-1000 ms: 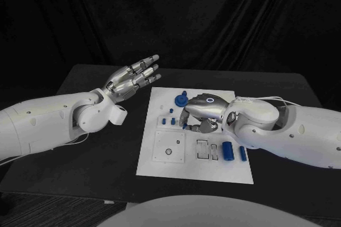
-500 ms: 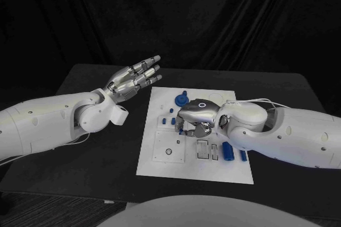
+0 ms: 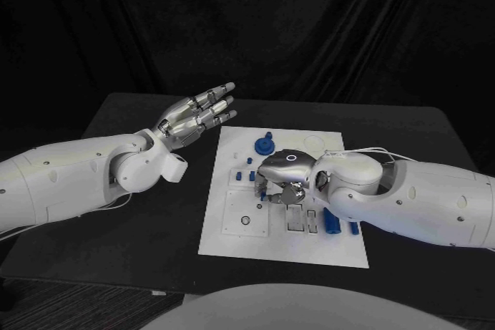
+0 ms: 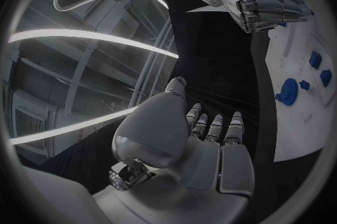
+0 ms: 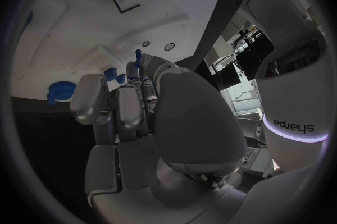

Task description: Assemble the parts on the task board

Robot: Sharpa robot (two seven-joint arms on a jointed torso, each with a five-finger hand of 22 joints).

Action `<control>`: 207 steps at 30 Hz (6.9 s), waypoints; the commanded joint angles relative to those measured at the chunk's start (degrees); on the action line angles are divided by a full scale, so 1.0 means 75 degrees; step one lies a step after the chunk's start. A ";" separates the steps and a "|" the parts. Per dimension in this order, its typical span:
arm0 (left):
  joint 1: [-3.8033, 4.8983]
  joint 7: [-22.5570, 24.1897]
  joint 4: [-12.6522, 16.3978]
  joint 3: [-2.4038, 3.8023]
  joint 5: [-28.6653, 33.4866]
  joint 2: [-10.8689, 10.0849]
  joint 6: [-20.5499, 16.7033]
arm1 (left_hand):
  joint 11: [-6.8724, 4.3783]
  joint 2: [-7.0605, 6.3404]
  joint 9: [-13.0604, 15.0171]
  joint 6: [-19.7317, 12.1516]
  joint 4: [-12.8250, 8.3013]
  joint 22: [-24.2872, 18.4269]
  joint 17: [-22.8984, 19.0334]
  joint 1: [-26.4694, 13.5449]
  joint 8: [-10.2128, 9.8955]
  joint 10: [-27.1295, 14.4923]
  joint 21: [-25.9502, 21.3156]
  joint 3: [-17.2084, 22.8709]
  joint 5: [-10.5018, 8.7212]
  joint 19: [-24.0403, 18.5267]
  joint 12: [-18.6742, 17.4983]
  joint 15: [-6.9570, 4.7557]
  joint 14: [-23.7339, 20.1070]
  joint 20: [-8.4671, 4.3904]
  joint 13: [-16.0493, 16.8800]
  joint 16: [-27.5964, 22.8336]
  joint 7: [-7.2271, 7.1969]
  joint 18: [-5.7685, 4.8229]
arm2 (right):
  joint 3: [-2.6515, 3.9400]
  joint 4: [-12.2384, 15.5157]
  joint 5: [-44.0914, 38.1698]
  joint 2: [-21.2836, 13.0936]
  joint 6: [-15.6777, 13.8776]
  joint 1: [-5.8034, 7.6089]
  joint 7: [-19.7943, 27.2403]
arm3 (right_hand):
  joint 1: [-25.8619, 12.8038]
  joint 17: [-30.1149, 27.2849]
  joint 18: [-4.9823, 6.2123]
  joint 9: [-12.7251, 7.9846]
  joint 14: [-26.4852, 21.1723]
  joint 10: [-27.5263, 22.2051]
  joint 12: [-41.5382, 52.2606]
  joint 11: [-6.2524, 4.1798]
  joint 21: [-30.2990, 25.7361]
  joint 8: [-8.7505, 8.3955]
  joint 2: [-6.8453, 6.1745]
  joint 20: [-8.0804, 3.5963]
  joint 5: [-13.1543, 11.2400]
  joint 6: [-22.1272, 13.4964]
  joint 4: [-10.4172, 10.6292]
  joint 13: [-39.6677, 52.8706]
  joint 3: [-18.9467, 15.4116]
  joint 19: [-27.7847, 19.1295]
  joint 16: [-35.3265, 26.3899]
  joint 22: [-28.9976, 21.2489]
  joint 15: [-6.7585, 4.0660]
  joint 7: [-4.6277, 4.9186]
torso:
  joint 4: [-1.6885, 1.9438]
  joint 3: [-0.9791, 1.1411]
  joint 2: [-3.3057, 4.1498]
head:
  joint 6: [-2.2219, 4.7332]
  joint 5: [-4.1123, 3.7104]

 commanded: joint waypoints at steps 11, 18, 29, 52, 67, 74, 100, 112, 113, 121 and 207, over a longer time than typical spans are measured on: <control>-0.0036 -0.0047 0.0031 0.0006 0.0012 -0.0005 -0.0003 | 0.0078 0.0088 0.0001 -0.0010 -0.0056 0.0008 -0.0009 0.0025 0.0039 -0.0028 0.0001 0.0021 0.0041 -0.0027 -0.0030 0.0035 -0.0003 0.0012 -0.0004 -0.0028 0.0049 0.0068 | 0.0006 -0.0028 -0.0051 0.0063 -0.0068 -0.0112 -0.0073 | 0.0007 -0.0011 0.0093 -0.0017 0.0085 0.0282 0.0002 -0.0243 -0.0043 -0.0063 0.0041 -0.0036 0.0086 -0.0052 -0.0067 -0.0002 0.0011 0.0008 -0.0025 0.1094 -0.0054 0.0013 | -0.0008 0.0010 -0.0009 | 0.0001 -0.0010; -0.0041 -0.0089 0.0018 0.0006 0.0012 0.0011 0.0056 | 0.0085 0.0103 -0.0002 -0.0030 -0.0063 0.0002 -0.0009 0.0030 0.0035 -0.0035 0.0000 0.0031 0.0047 -0.0029 -0.0033 0.0045 -0.0003 0.0018 -0.0007 -0.0028 0.0057 0.0069 | 0.0006 -0.0032 -0.0051 0.0077 -0.0042 -0.0139 -0.0068 | 0.0005 -0.0014 0.0093 -0.0021 0.0084 0.0279 0.0000 -0.0240 -0.0040 -0.0071 0.0041 -0.0036 0.0098 -0.0061 -0.0077 0.0000 0.0013 0.0008 -0.0028 0.1095 -0.0053 0.0017 | -0.0003 0.0001 -0.0006 | 0.0001 -0.0018; -0.0046 -0.0158 -0.0010 0.0006 0.0012 0.0024 0.0129 | 0.0091 0.0118 -0.0003 -0.0034 -0.0074 -0.0002 -0.0009 0.0038 0.0035 -0.0038 -0.0001 0.0041 0.0055 -0.0030 -0.0034 0.0056 -0.0003 0.0023 -0.0008 -0.0028 0.0066 0.0070 | 0.0006 -0.0053 -0.0051 0.0096 0.0091 -0.0174 -0.0073 | 0.0002 -0.0020 0.0094 -0.0024 0.0082 0.0279 0.0000 -0.0238 -0.0048 -0.0078 0.0043 -0.0036 0.0106 -0.0069 -0.0083 0.0002 0.0013 0.0006 -0.0032 0.1093 -0.0051 0.0021 | 0.0002 -0.0005 -0.0002 | 0.0001 -0.0058; -0.0058 -0.0256 -0.0087 0.0006 0.0012 0.0056 0.0212 | 0.0110 0.0149 0.0015 0.0070 -0.0081 -0.0011 -0.0009 0.0025 0.0074 -0.0040 -0.0003 0.0050 0.0041 -0.0033 -0.0034 0.0086 -0.0003 0.0035 -0.0009 -0.0028 0.0139 0.0071 | 0.0006 -0.0079 -0.0051 0.0166 0.0285 -0.0218 -0.0106 | -0.0012 -0.0028 0.0086 -0.0033 0.0076 0.0264 -0.0006 -0.0229 -0.0017 -0.0098 0.0044 -0.0034 0.0132 -0.0092 -0.0106 0.0007 0.0014 0.0011 -0.0042 0.1101 -0.0045 0.0030 | 0.0002 -0.0003 -0.0004 | 0.0001 -0.0076; -0.0059 -0.0290 -0.0106 0.0006 0.0012 0.0055 0.0249 | 0.0121 0.0154 0.0014 0.0064 -0.0083 -0.0001 -0.0009 0.0020 0.0076 -0.0040 0.0000 0.0050 0.0034 -0.0028 -0.0034 0.0091 -0.0003 0.0038 -0.0009 -0.0028 0.0148 0.0071 | 0.0006 -0.0090 -0.0051 0.0196 0.0356 -0.0270 -0.0132 | -0.0014 -0.0043 0.0089 -0.0037 0.0070 0.0258 -0.0008 -0.0226 -0.0038 -0.0105 0.0047 -0.0032 0.0143 -0.0099 -0.0117 0.0009 0.0017 0.0002 -0.0053 0.1096 -0.0041 0.0033 | 0.0007 -0.0009 -0.0004 | 0.0001 -0.0059; -0.0063 -0.0308 -0.0123 0.0006 0.0012 0.0073 0.0281 | 0.0121 0.0154 0.0014 0.0064 -0.0083 -0.0001 -0.0009 0.0020 0.0076 -0.0040 0.0000 0.0050 0.0034 -0.0028 -0.0034 0.0091 -0.0003 0.0038 -0.0009 -0.0028 0.0148 0.0071 | 0.0006 -0.0099 -0.0051 0.0185 0.0401 -0.0307 -0.0195 | -0.0109 -0.0221 0.0125 -0.0107 -0.0024 0.0089 -0.0040 -0.0151 -0.0297 -0.0249 0.0031 0.0007 0.0070 -0.0334 -0.0181 0.0031 -0.0011 -0.0105 -0.0190 0.1037 0.0020 0.0116 | 0.0004 -0.0001 -0.0004 | 0.0001 -0.0064; -0.0089 -0.0400 -0.0169 0.0006 0.0012 0.0044 0.0349 | 0.0136 0.0165 0.0012 0.0056 -0.0091 0.0005 -0.0009 0.0019 0.0077 -0.0049 0.0003 0.0055 0.0034 -0.0024 -0.0038 0.0105 -0.0003 0.0049 -0.0013 -0.0028 0.0161 0.0072 | 0.0007 0.0351 -0.0051 -0.0566 -0.1483 -0.0047 0.0136 | -0.0449 -0.1616 0.0425 -0.0709 -0.1044 -0.3763 0.0365 0.0261 -0.2390 -0.0161 -0.0086 0.0235 -0.0990 -0.2606 0.1265 -0.0052 -0.2390 -0.0945 -0.0852 0.0632 0.0210 -0.0377 | -0.0001 0.0004 -0.0019 | 0.0001 0.0028; -0.0093 -0.0414 -0.0189 0.0006 0.0012 0.0056 0.0321 | 0.0148 0.0163 0.0013 0.0063 -0.0114 0.0010 -0.0009 0.0031 0.0082 -0.0042 0.0006 0.0061 0.0065 -0.0019 -0.0034 0.0117 -0.0003 0.0060 -0.0009 -0.0028 0.0168 0.0073 | 0.0006 0.0760 0.0942 -0.1714 -0.1643 0.0989 -0.0281 | -0.1195 -0.1045 0.0285 -0.0633 -0.0594 -0.3023 0.1257 0.0210 -0.1548 0.0142 0.0502 0.0274 -0.0994 -0.1953 0.1191 -0.0004 -0.2238 -0.0478 -0.0337 0.0834 0.0278 -0.0038 | 0.0000 0.0000 -0.0003 | 0.0001 0.0019; -0.0095 -0.0413 -0.0192 0.0005 0.0012 0.0059 0.0322 | 0.0149 0.0163 0.0013 0.0062 -0.0120 0.0010 -0.0009 0.0034 0.0083 -0.0043 0.0006 0.0063 0.0073 -0.0019 -0.0035 0.0119 -0.0003 0.0062 -0.0010 -0.0028 0.0169 0.0074 | 0.0006 0.0749 0.0992 -0.1789 -0.1490 0.1010 -0.0365 | -0.1208 -0.1000 0.0277 -0.0637 -0.0555 -0.3000 0.1275 0.0206 -0.1486 0.0138 0.0493 0.0279 -0.1003 -0.1954 0.1192 -0.0011 -0.2244 -0.0444 -0.0300 0.0846 0.0285 -0.0044 | 0.0000 0.0001 -0.0003 | 0.0001 0.0022; -0.0130 -0.0416 -0.0210 0.0005 0.0012 0.0071 0.0336 | 0.0152 0.0163 0.0012 0.0058 -0.0148 0.0008 -0.0009 0.0052 0.0084 -0.0047 0.0006 0.0073 0.0106 -0.0019 -0.0036 0.0127 -0.0003 0.0069 -0.0011 -0.0028 0.0172 0.0074 | 0.0004 0.0624 0.1132 -0.2154 -0.0533 0.0889 -0.0790 | -0.1465 -0.0867 0.0249 -0.0625 -0.0360 -0.3148 0.1153 0.0226 -0.1173 0.0228 0.0329 0.0246 -0.1129 -0.1686 0.1244 -0.0146 -0.2283 -0.0249 -0.0186 0.0901 0.0217 -0.0011 | 0.0005 -0.0012 -0.0008 | 0.0001 0.0032; -0.0270 -0.0491 -0.0350 0.0005 0.0012 0.0145 0.0488 | 0.0258 0.0202 0.0050 0.0314 -0.0450 0.0011 -0.0009 0.0132 0.0205 0.0011 0.0013 0.0200 0.0251 -0.0002 -0.0014 0.0162 -0.0003 0.0100 0.0013 -0.0028 0.0308 0.0075 | 0.0006 0.1322 0.1304 -0.1972 -0.1215 0.0932 -0.0288 | -0.0049 -0.0869 0.0195 -0.0130 -0.0213 -0.0189 0.0243 -0.0221 -0.0827 0.0769 0.0364 0.0017 0.0186 0.0071 0.0219 -0.0138 -0.0889 -0.0146 -0.0193 0.0967 -0.0011 -0.0070 | 0.0010 -0.0006 0.0000 | 0.0001 0.0183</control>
